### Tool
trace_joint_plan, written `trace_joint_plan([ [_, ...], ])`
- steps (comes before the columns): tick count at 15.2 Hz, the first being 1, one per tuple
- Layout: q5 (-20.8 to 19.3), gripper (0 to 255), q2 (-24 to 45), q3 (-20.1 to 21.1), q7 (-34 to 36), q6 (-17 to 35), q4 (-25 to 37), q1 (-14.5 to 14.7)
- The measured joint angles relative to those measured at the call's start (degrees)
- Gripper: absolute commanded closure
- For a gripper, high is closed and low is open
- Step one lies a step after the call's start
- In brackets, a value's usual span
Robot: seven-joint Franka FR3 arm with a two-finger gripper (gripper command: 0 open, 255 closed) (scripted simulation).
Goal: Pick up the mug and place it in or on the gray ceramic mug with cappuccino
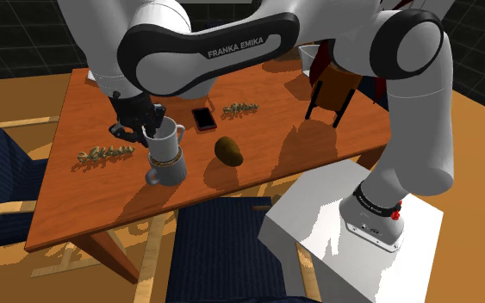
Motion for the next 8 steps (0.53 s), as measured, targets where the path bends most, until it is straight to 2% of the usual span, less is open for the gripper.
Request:
trace_joint_plan([
  [1,0.0,255,-0.01,0.0,0.0,0.02,-0.02,-0.01],
  [2,0.0,0,0.0,0.0,0.0,0.02,0.0,0.0],
  [8,-0.01,0,0.03,-0.02,0.0,0.01,-0.01,-0.01],
])
